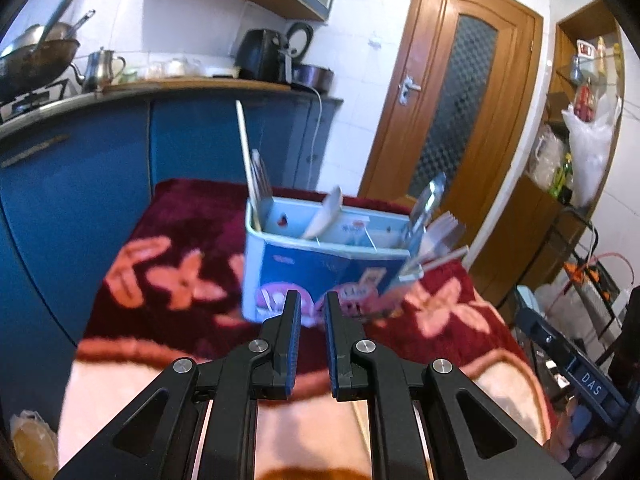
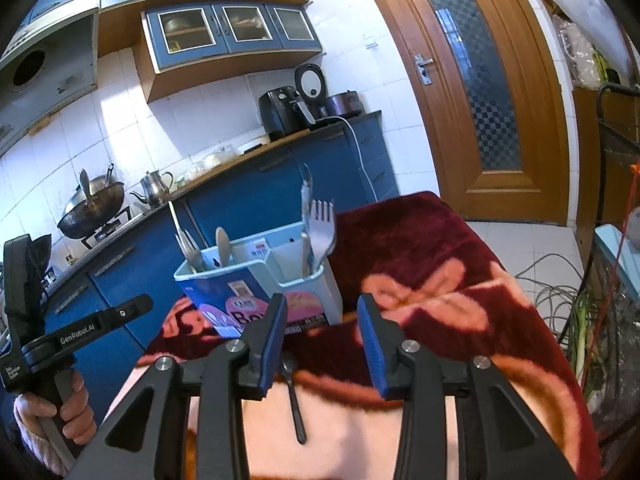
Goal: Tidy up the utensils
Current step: 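Close the left tool on the wooden chopstick lying on the blanket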
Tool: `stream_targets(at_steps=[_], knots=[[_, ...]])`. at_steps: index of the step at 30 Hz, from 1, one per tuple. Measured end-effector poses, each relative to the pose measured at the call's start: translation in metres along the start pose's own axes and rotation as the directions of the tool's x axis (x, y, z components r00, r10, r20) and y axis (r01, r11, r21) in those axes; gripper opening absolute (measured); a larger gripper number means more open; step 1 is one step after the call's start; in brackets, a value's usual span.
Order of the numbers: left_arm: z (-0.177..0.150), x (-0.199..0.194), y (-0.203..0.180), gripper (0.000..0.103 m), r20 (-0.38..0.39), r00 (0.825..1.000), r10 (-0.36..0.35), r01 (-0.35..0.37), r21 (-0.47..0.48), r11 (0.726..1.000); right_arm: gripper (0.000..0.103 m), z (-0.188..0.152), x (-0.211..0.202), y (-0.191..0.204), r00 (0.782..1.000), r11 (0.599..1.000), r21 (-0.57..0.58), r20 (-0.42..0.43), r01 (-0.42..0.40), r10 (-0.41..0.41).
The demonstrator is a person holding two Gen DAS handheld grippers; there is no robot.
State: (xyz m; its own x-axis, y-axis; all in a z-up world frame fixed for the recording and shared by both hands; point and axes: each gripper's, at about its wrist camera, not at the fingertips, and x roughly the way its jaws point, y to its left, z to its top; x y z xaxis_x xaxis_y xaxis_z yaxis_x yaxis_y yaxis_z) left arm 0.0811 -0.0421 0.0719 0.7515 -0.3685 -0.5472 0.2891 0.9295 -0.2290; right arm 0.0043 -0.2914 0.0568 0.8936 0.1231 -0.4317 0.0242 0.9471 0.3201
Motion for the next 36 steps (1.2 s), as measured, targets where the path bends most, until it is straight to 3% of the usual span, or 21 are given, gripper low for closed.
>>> stream_targets(at_steps=[13,24,36], knots=[[-0.032,0.05,-0.023,0.011,-0.181,0.983,0.003,0.005,0.039,0.999,0.044,-0.021,0.006,-0.027,0.996,0.998,0.033,-0.07,0.055,-0.053],[-0.04,0.092,-0.025,0.011,-0.307,0.951,0.04,-0.026,0.049,0.998,0.045,-0.03,0.008,-0.038,0.994,0.997,0.049,-0.096,0.056,-0.051],[-0.036,0.112,-0.017,0.011,-0.4,0.916,-0.018,0.015,-0.01,1.0,0.045,-0.034,0.012,-0.046,0.992,0.995,0.073,-0.111,0.062,-0.054]])
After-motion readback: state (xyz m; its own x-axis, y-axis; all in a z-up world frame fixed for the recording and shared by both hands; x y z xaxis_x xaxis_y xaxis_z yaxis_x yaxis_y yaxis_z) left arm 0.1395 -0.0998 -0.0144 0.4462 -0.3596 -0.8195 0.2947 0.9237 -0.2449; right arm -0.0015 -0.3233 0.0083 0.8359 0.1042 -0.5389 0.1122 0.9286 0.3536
